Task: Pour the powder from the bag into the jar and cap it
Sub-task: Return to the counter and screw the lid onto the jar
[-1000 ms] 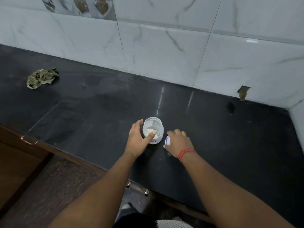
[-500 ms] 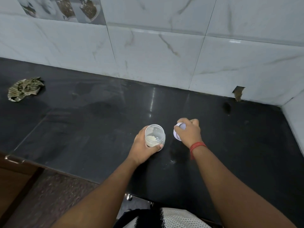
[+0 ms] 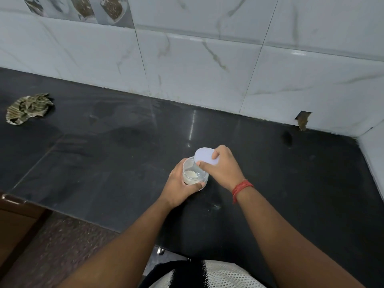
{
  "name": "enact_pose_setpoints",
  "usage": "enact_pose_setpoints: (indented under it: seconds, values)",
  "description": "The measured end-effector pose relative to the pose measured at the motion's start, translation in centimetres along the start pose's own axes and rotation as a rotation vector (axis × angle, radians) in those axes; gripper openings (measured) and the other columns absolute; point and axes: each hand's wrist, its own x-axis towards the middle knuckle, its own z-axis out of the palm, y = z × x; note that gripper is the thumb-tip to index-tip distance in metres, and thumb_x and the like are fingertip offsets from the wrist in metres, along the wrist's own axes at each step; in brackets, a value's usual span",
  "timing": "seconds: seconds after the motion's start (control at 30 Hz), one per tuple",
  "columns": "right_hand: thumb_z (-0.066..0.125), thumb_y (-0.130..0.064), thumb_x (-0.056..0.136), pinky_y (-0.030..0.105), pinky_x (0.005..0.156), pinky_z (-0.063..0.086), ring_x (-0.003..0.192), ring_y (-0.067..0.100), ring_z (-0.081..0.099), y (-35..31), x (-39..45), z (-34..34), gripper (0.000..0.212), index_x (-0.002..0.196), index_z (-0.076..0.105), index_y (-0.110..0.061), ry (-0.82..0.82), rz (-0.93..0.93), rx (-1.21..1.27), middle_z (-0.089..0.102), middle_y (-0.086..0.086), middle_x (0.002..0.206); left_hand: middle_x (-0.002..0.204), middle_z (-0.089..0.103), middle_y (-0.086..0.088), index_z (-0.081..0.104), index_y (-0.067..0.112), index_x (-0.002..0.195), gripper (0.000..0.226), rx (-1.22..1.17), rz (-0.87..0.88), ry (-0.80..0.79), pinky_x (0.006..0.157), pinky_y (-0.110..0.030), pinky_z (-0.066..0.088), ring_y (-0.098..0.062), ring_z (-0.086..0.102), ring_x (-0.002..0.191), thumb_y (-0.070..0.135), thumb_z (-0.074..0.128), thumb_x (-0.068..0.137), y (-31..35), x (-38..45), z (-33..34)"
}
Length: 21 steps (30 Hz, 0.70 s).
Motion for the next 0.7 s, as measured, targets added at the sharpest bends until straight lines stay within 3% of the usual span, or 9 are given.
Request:
enact_pose_setpoints:
  seconds: [0.1, 0.27, 0.33, 0.47, 0.7]
  values:
    - [0.081, -0.035, 0.074, 0.022, 0.075, 0.041, 0.105, 0.015, 0.049, -0.4, -0.2, 0.4, 0.047, 0.104, 0.047, -0.021, -0.103, -0.111, -0.075, 0.05, -0.004, 0.116, 0.131, 0.062, 0.016, 0.047, 0.061, 0.125, 0.072, -0.049, -0.018, -0.002, 0.103, -0.04, 0.054, -0.008, 0.061, 0.123, 0.032, 0.089, 0.074, 0.2, -0.1, 0.0]
    - [0.076, -0.032, 0.076, 0.036, 0.106, 0.041, 0.133, 0.015, 0.032, -1.1, 0.0, 0.3, 0.064, 0.134, 0.048, -0.025, -0.274, -0.286, -0.36, 0.051, -0.009, 0.134, 0.133, 0.062, 0.016, 0.048, 0.053, 0.132, 0.079, -0.09, -0.037, -0.004, 0.102, -0.033, 0.053, -0.006, 0.06, 0.125, 0.023, 0.091, 0.073, 0.0, -0.1, 0.2]
    - [0.072, -0.032, 0.077, 0.038, 0.109, 0.04, 0.134, 0.019, 0.031, -1.5, 0.1, 0.4, 0.07, 0.141, 0.044, -0.026, -0.321, -0.324, -0.472, 0.05, -0.008, 0.141, 0.132, 0.063, 0.014, 0.05, 0.047, 0.133, 0.079, -0.102, -0.032, 0.01, 0.102, -0.034, 0.053, -0.007, 0.061, 0.125, 0.018, 0.092, 0.072, -0.3, 0.0, 0.3]
    - [0.068, -0.032, 0.081, 0.035, 0.11, 0.037, 0.135, 0.022, 0.031, -1.7, 0.5, 0.6, 0.078, 0.151, 0.034, -0.023, -0.369, -0.363, -0.575, 0.044, -0.004, 0.149, 0.135, 0.062, 0.017, 0.048, 0.053, 0.131, 0.082, -0.102, -0.036, 0.01, 0.103, -0.031, 0.051, -0.005, 0.058, 0.128, 0.021, 0.093, 0.07, -0.1, 0.0, 0.3]
    - [0.069, -0.029, 0.082, 0.032, 0.103, 0.039, 0.13, 0.022, 0.038, -2.5, 1.4, -0.1, 0.074, 0.149, 0.038, -0.026, -0.489, -0.407, -0.672, 0.046, -0.004, 0.146, 0.131, 0.065, 0.015, 0.052, 0.051, 0.128, 0.077, -0.143, -0.053, -0.008, 0.103, -0.034, 0.053, -0.007, 0.061, 0.125, 0.018, 0.092, 0.071, 0.0, 0.0, 0.2]
